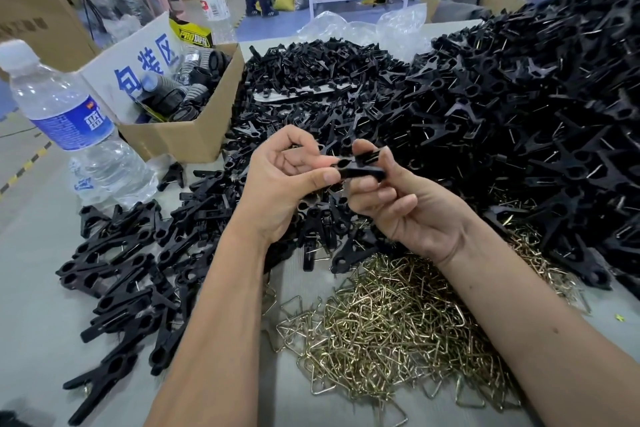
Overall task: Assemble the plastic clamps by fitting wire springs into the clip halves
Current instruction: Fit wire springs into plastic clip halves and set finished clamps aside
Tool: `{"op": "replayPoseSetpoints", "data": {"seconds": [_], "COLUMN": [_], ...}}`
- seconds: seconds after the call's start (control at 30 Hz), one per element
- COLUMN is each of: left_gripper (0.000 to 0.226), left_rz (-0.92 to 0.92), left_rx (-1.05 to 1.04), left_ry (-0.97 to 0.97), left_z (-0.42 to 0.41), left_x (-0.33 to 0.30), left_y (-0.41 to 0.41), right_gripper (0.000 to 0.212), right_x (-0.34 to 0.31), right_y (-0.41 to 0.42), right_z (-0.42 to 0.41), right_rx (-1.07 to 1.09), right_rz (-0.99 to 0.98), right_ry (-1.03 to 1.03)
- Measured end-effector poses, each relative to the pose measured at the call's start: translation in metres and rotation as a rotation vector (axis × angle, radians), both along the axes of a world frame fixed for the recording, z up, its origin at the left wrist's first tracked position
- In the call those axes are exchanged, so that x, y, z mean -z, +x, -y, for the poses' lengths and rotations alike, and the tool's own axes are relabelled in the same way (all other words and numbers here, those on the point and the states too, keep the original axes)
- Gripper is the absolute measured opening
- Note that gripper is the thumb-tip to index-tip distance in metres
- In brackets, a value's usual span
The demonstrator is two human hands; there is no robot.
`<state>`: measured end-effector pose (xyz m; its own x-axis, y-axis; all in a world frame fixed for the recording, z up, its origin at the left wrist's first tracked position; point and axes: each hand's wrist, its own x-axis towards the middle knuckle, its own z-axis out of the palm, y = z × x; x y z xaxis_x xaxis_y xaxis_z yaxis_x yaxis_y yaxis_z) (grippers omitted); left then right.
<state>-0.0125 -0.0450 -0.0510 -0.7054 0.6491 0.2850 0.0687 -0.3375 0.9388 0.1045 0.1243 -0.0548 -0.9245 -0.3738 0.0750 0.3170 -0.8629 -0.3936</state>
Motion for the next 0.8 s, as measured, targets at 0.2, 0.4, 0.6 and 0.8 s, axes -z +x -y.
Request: {"op": "replayPoseSetpoints", "data": {"seconds": [0.2, 0.4, 0.6, 0.8], "left_gripper": [0.035, 0.038, 0.031, 0.025], "left_rz": [0.029, -0.016, -0.047, -0.134], "left_rx": [0.049, 0.001, -0.028, -0.423], "left_ry": [0.065, 0.001, 0.008, -0.24], "left_z": [-0.001, -0.001, -0.003, 0.004], "left_x": [-0.002, 0.003, -0.001, -0.009], "left_y": [0.004, 0.004, 0.006, -0.007], "right_gripper": [0.03, 0.025, 0.028, 0.025], "right_x": [-0.001, -0.004, -0.005, -0.05], "right_y": [0.002, 0.004, 0.005, -0.008], "right_z": [-0.001, -0.005, -0.008, -0.029], "right_rx": [-0.042, 0.012, 0.109, 0.626], "right_rz": [0.025, 0.112, 0.068, -0.033], "right_ry": [-0.174, -0.137, 0.086, 0.955]}}
